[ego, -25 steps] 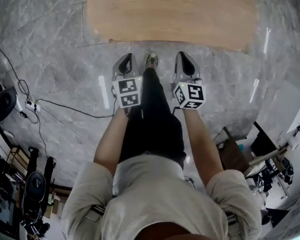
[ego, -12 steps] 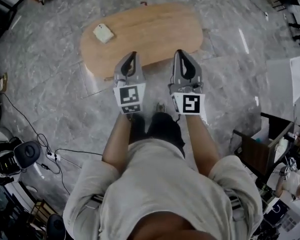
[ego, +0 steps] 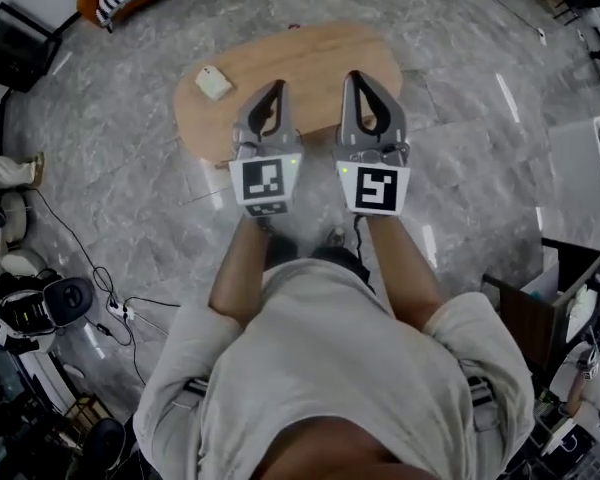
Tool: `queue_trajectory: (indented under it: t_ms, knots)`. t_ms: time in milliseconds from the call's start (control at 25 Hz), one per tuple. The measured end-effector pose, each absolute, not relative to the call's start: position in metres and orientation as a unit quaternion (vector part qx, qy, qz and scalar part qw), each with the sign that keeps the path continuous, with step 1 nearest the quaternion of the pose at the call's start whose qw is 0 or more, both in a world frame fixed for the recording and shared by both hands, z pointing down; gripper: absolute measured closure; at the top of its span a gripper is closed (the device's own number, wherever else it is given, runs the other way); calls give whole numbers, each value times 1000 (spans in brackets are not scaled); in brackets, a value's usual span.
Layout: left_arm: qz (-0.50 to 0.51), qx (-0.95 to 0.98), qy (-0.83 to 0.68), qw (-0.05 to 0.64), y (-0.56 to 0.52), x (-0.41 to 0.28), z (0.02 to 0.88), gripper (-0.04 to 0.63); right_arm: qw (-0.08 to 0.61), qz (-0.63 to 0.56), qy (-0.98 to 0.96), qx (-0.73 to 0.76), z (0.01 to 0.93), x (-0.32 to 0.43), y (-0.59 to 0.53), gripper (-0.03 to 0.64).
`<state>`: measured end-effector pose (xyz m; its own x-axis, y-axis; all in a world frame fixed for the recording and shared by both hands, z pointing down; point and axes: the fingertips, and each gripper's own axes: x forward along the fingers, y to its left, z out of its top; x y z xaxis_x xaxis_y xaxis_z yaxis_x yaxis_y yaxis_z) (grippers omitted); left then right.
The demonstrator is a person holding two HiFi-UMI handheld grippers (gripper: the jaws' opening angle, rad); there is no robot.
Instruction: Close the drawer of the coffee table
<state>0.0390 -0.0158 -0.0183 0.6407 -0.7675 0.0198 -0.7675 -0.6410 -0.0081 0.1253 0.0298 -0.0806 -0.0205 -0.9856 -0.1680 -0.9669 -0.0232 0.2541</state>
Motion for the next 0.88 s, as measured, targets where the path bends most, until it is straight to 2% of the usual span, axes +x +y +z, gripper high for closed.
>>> queue_trajectory:
  t_ms: [600, 880]
  knots:
    - [-6, 894, -445, -47, 31, 74, -57, 574, 38, -198, -708, 677, -107, 142, 74, 612]
    - [-11, 901, -430, -63, 47, 93, -67, 574, 20, -200, -703, 682, -113, 161, 92, 612]
